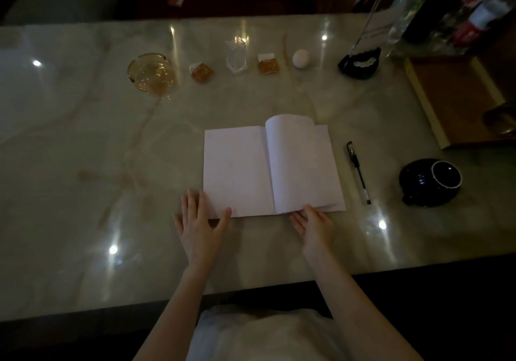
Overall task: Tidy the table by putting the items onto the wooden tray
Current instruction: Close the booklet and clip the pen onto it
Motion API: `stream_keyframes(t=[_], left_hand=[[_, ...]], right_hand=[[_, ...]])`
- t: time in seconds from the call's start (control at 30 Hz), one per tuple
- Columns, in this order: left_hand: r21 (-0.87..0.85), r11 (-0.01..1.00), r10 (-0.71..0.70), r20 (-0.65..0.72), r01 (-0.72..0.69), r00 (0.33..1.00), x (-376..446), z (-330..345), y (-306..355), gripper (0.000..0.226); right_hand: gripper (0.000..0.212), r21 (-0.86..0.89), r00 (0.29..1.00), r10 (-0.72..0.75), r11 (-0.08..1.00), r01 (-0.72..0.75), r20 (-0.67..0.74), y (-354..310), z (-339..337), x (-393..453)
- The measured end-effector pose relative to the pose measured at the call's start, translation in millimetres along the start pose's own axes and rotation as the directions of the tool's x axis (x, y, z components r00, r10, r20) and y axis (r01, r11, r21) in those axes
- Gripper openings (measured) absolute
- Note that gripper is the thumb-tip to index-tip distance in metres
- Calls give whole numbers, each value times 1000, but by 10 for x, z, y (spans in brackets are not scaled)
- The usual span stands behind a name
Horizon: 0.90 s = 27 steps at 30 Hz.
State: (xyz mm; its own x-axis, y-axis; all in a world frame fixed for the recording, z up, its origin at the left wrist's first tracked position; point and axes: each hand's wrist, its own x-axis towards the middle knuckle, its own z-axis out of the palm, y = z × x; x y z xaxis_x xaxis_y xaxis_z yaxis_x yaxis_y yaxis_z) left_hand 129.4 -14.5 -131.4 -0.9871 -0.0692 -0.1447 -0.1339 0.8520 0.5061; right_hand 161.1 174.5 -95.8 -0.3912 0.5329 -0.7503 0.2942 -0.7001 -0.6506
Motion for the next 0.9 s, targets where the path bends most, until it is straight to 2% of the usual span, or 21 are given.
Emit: stream_keyframes(t=[0.13, 0.27, 0.4, 0.5, 0.67, 0.77, 0.9], left_hand=[[-103, 994, -45, -5, 44, 999, 31, -18, 53, 79], [-266, 952, -154, 0, 149, 988, 87, -90, 174, 67], [-567, 801, -221, 15, 191, 975, 14, -202, 338, 59], [-619, 773, -194, -29, 135, 981, -72, -256, 459, 59], [-593, 803, -46, -148, -52, 988, -152, -315, 655, 59], [-550, 807, 122, -203, -216, 971, -184, -327, 837, 57], [-480, 783, 365, -159, -395, 917, -132, -253, 1094, 51]], right_hand=[[14, -62, 1000, 20, 998, -19, 13, -60, -14, 26], [18, -230, 998, 53, 972, -48, 18, -131, -34, 75], [21, -408, 994, 105, 909, -82, 32, -214, -63, 172], [25, -486, 994, 94, 872, -61, 46, -247, -98, 219], [31, -523, 981, 145, 850, -59, 125, -304, -170, 217], [27, -446, 978, 98, 895, -6, 185, -377, -250, 225], [24, -290, 979, 21, 956, 39, 204, -552, -332, 253]])
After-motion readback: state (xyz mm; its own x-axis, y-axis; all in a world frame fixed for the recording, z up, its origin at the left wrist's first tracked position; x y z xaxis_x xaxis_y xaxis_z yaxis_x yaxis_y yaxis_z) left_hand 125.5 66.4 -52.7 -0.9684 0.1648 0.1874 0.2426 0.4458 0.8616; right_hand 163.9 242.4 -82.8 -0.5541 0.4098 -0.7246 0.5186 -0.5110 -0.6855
